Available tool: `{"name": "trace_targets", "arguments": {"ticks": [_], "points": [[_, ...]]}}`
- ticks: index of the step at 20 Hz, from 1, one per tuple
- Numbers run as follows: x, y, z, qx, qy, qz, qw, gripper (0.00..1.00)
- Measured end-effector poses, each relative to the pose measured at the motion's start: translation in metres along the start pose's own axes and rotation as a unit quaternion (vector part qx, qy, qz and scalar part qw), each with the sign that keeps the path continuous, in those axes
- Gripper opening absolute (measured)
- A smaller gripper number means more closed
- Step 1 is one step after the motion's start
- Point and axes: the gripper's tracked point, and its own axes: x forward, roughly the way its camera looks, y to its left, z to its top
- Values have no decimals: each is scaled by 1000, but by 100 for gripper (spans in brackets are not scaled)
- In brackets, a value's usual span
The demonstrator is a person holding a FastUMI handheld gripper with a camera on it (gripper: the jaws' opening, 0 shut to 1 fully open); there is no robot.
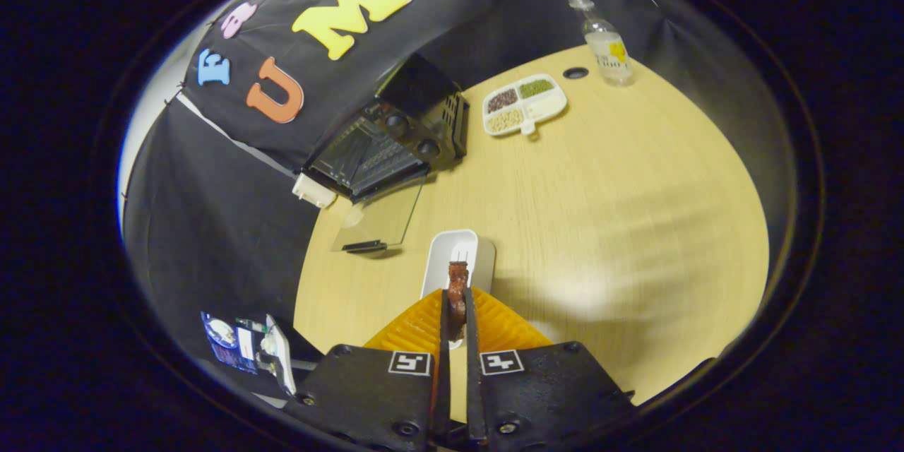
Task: Open the toaster oven, put the food inside, and close the toaster oven door.
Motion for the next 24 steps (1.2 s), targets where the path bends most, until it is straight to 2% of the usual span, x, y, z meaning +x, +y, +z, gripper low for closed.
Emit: {"name": "trace_targets", "arguments": {"ticks": [4, 7, 11, 17, 20, 24], "points": [[-9, 58, 33, -11, -50, 1, 999, 12], [6, 103, 40, -24, -70, 12, 997, 12], [55, 158, 45, 3, -81, 42, 996, 12], [146, 211, 66, 34, -109, 58, 992, 12], [189, 223, 86, 77, -142, 69, 984, 12], [240, 224, 106, 119, -195, 55, 972, 12]]}}
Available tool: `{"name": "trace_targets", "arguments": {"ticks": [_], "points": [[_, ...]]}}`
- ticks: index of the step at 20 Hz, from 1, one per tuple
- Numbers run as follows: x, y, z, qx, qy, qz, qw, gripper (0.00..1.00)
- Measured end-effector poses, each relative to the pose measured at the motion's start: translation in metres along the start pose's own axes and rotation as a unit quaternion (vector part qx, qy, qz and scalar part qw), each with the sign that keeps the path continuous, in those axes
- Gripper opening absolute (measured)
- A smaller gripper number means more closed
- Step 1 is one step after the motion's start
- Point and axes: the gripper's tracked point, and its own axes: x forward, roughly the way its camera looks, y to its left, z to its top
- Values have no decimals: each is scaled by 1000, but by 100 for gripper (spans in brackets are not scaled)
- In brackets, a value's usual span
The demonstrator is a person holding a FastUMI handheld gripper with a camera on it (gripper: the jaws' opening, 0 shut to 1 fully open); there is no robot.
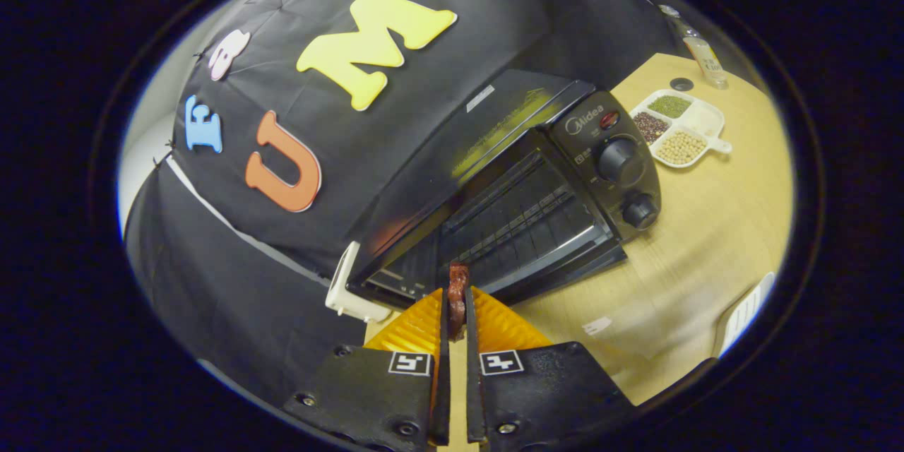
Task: Open the toaster oven, put the food inside, and close the toaster oven door.
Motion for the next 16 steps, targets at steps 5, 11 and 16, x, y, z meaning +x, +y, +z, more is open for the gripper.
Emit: {"name": "trace_targets", "arguments": {"ticks": [5, 11, 16], "points": [[52, -4, 0, 46, -48, -26, 997, 12], [79, -13, 12, 51, -90, -50, 993, 12], [73, -28, 10, -57, -81, -114, 989, 22]]}}
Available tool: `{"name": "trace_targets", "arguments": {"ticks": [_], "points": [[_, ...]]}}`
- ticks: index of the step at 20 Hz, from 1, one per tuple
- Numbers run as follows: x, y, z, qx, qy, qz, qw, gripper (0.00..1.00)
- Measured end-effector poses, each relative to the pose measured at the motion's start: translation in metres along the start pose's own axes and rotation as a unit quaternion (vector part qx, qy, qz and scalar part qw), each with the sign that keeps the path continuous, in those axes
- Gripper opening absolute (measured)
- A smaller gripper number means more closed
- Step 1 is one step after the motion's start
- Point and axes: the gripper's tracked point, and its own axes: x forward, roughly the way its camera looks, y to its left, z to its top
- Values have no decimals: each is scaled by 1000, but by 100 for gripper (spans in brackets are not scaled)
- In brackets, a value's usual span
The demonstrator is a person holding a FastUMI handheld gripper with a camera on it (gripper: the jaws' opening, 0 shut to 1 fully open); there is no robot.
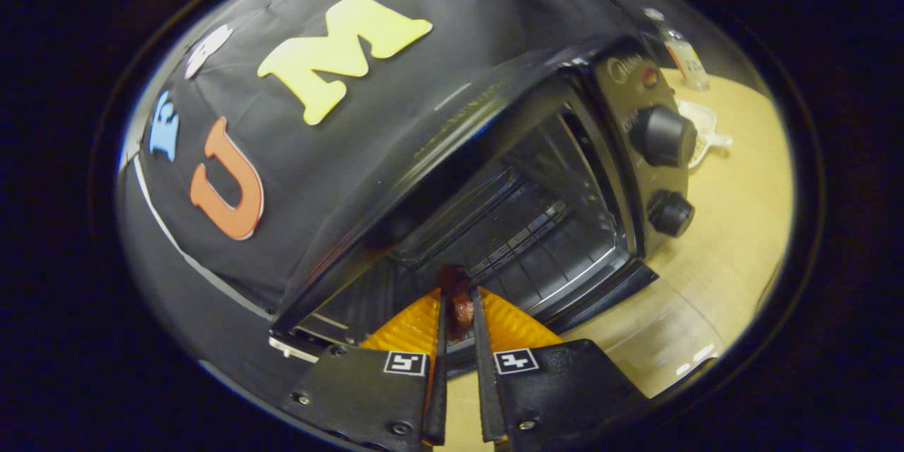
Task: Open the toaster oven, put the food inside, and close the toaster oven door.
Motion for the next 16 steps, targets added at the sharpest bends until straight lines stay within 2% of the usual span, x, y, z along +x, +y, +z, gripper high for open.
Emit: {"name": "trace_targets", "arguments": {"ticks": [5, 9, 13, 14, 16], "points": [[-5, -5, 10, -83, -14, -21, 996, 39], [-26, -8, 10, -143, -3, -29, 989, 79], [-69, -11, 6, -210, 25, -24, 977, 83], [-83, -14, 6, -221, 33, -24, 974, 91], [-112, -17, 9, -239, 41, -22, 970, 92]]}}
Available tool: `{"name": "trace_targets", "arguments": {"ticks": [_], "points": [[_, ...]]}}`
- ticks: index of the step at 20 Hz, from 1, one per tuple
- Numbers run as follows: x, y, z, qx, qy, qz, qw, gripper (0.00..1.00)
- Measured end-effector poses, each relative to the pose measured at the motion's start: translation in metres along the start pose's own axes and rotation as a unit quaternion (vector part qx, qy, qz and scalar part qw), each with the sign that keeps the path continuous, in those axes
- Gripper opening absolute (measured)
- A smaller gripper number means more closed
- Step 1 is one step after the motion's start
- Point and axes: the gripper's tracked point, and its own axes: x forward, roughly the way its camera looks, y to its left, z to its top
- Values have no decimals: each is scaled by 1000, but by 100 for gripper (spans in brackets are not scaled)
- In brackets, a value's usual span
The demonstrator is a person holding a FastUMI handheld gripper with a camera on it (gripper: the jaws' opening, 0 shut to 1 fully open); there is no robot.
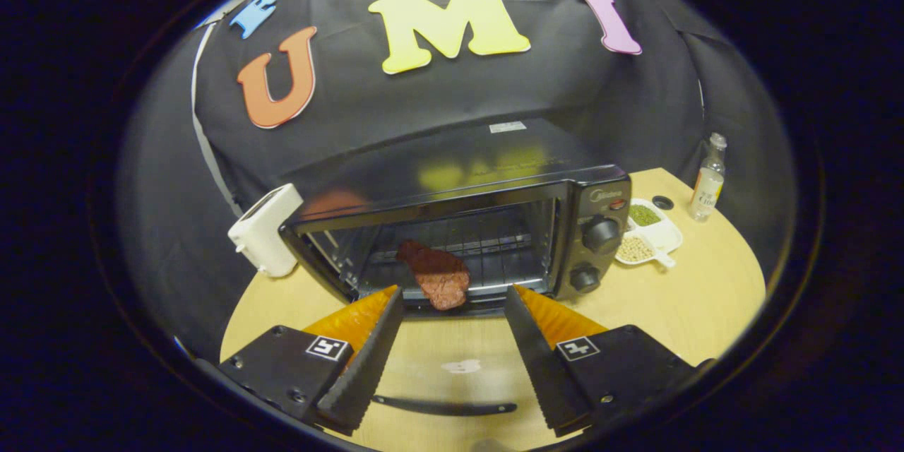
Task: Open the toaster oven, put the food inside, and close the toaster oven door.
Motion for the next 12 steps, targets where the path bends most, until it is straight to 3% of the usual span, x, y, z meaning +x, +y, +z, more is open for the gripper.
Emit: {"name": "trace_targets", "arguments": {"ticks": [7, 12], "points": [[-83, -54, -18, -85, 25, -30, 996, 93], [-110, -62, -80, -90, 63, -31, 993, 95]]}}
